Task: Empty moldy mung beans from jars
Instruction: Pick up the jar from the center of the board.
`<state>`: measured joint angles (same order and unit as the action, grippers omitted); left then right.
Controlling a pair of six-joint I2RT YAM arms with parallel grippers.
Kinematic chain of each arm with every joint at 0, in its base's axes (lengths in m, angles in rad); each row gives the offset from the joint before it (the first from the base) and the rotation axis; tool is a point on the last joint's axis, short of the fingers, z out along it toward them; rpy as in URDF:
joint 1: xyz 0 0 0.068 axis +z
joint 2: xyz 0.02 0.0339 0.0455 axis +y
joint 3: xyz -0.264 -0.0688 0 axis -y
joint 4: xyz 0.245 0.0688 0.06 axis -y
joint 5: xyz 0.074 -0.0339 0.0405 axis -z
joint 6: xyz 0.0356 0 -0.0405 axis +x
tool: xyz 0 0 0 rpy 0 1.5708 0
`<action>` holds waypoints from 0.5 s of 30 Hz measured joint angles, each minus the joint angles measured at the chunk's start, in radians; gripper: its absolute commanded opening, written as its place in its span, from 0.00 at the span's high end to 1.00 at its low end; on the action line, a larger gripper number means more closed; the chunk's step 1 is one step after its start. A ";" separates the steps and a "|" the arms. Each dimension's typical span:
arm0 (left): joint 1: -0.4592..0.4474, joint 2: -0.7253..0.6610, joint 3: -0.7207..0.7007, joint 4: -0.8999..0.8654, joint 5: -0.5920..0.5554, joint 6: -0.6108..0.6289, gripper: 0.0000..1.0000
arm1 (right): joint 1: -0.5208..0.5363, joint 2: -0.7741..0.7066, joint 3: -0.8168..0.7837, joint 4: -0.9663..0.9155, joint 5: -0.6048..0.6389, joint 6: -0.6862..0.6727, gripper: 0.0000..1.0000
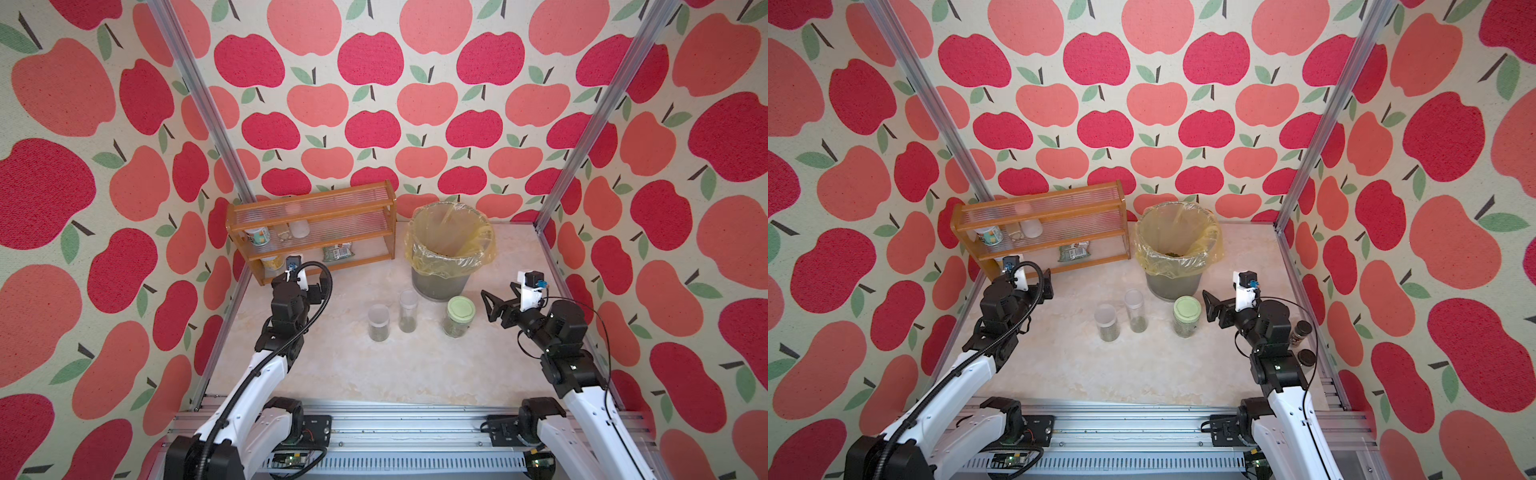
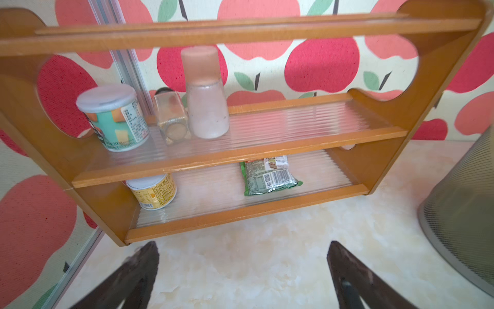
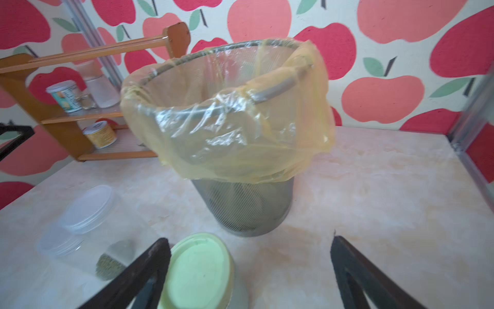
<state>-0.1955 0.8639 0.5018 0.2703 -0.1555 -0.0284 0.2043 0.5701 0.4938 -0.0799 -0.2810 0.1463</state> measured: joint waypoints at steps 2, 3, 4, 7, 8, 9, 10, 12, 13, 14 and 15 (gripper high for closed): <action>-0.034 -0.077 -0.026 -0.006 0.014 -0.006 0.00 | 0.021 -0.025 -0.008 -0.027 -0.036 0.010 0.01; -0.062 -0.114 -0.041 -0.011 0.024 -0.007 0.00 | 0.032 -0.035 -0.017 -0.035 -0.052 0.013 0.01; -0.093 -0.146 -0.054 -0.017 0.029 -0.005 0.00 | 0.043 -0.041 -0.026 -0.044 -0.065 0.015 0.01; -0.193 -0.214 -0.072 -0.038 0.041 0.021 0.00 | 0.076 -0.021 -0.036 -0.073 -0.089 0.016 0.01; -0.225 -0.230 -0.073 -0.045 0.041 0.032 0.00 | 0.086 -0.005 -0.036 -0.081 -0.093 0.016 0.01; -0.267 -0.250 -0.073 -0.055 0.040 0.048 0.00 | 0.097 0.012 -0.036 -0.090 -0.096 0.016 0.01; -0.311 -0.267 -0.073 -0.064 0.035 0.058 0.00 | 0.107 0.028 -0.036 -0.100 -0.097 0.016 0.01; -0.400 -0.297 -0.076 -0.075 0.027 0.079 0.00 | 0.122 0.051 -0.036 -0.113 -0.100 0.016 0.01; -0.451 -0.310 -0.081 -0.079 0.023 0.094 0.00 | 0.131 0.060 -0.036 -0.120 -0.099 0.017 0.01; -0.492 -0.319 -0.087 -0.080 0.020 0.107 0.00 | 0.137 0.063 -0.036 -0.121 -0.098 0.017 0.01; -0.534 -0.323 -0.093 -0.085 0.020 0.124 0.00 | 0.146 0.066 -0.037 -0.120 -0.095 0.017 0.01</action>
<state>-0.7292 0.5407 0.4084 0.1856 -0.1356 0.0959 0.3500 0.6361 0.4572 -0.2001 -0.3756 0.1635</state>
